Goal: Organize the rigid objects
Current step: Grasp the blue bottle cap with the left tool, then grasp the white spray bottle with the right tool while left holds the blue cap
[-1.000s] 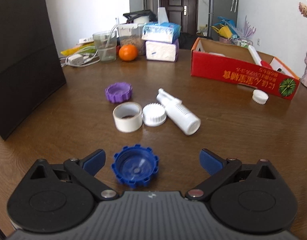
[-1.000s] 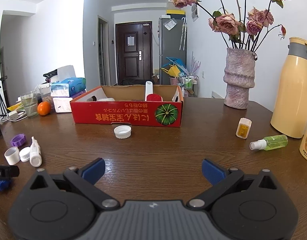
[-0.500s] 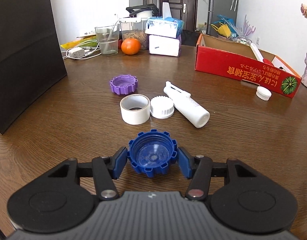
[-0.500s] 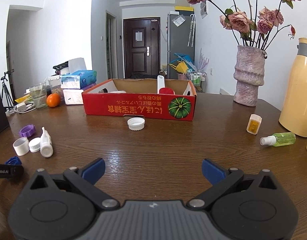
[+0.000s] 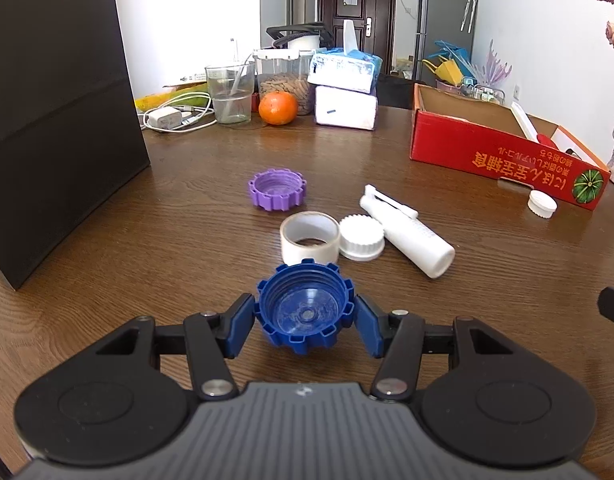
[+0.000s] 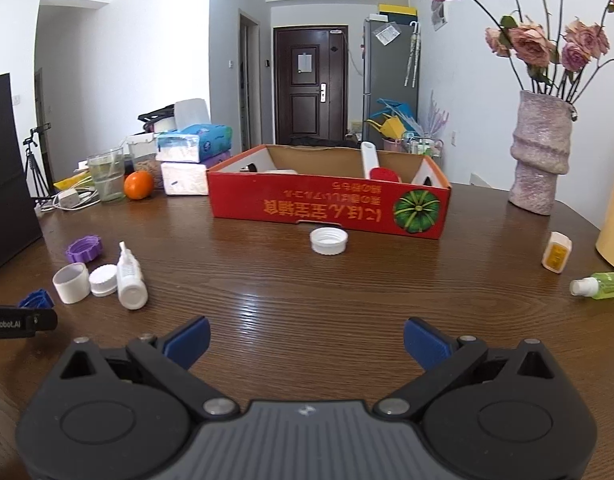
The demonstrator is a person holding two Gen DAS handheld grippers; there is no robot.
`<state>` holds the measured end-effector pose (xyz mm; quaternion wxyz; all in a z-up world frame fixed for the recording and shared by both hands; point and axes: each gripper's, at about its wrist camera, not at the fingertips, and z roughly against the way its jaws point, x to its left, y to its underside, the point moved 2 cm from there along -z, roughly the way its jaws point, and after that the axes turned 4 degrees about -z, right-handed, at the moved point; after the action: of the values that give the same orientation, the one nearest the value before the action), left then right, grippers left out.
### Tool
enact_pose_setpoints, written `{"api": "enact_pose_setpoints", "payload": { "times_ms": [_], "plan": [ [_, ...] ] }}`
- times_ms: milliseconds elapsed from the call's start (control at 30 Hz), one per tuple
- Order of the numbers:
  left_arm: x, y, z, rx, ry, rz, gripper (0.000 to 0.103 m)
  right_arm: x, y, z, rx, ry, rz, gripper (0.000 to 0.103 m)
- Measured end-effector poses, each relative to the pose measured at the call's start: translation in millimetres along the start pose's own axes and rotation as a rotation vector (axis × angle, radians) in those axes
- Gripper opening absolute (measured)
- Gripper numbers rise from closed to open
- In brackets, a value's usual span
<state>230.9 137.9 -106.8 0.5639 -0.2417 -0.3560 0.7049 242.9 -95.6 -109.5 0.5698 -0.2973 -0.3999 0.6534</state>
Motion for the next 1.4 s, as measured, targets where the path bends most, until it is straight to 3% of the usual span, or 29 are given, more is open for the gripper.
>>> {"api": "enact_pose_setpoints", "payload": {
  "times_ms": [600,900,1067,1133,1267,1400],
  "plan": [
    [25,-23,-13,-0.044,-0.018,-0.009,0.055,74,-15,-36,0.002,-0.111,0.099,0.101],
    [30,-26,-24,-0.037,-0.016,-0.002,0.055,103,-21,-64,0.032,-0.163,0.147,0.091],
    [32,-26,-27,-0.033,-0.019,0.005,0.055,116,-24,-80,0.059,-0.185,0.171,0.074],
    [33,-26,-28,-0.032,-0.020,0.010,0.055,121,-24,-87,0.079,-0.201,0.181,0.062],
    [34,-26,-31,-0.027,-0.023,0.014,0.055,128,-25,-98,0.097,-0.217,0.198,0.053],
    [34,-25,-31,-0.026,-0.025,0.015,0.055,130,-26,-111,0.138,-0.234,0.196,0.033]
  ]
}}
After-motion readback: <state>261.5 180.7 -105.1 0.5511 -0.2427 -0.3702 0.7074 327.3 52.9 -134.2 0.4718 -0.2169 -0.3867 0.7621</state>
